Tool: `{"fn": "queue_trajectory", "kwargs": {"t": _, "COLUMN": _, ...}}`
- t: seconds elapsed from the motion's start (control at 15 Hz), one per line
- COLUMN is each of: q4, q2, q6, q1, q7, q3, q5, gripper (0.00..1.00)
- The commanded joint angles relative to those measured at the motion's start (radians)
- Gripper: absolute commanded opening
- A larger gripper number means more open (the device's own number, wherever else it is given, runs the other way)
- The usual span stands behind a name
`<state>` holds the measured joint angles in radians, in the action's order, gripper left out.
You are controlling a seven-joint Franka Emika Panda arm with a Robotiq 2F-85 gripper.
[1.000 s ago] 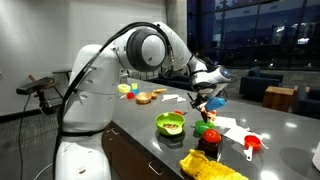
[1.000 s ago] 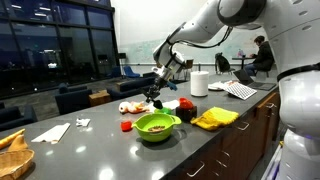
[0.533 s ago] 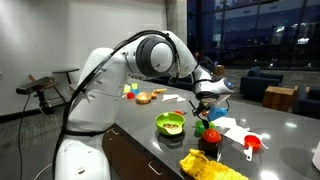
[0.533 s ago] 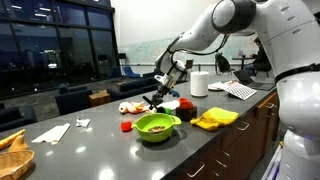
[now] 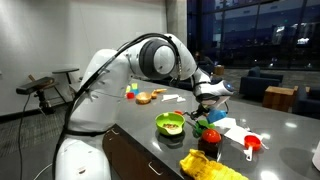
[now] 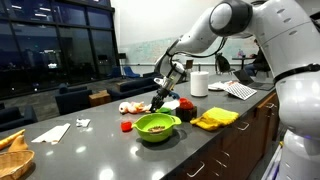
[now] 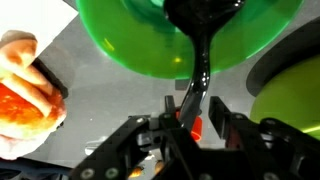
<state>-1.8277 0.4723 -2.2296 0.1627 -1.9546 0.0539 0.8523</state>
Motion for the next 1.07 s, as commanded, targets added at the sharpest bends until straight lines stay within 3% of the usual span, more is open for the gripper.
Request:
{"fn": "queue_trajectory", "kwargs": {"t": 0.0, "q4": 0.021, "q2": 0.009, "q6": 0.015, "q1": -0.013, "q7": 0.036, "q3": -0.008, "q5": -0.051, "gripper": 0.73}}
{"fn": "queue_trajectory", "kwargs": {"t": 0.27, "q4": 0.01, "q2": -0.004, "q6": 0.005, "q1": -0.021, "q7": 0.065, "q3": -0.004, "q5": -0.096, "gripper": 0.99}}
{"fn": "queue_trajectory", "kwargs": {"t": 1.0, "q4": -0.08, "q2": -0.199, "q6": 0.016, "q1": -0.119, "q7": 0.405, "q3": 0.003, "q5": -0.516, "gripper": 1.0}}
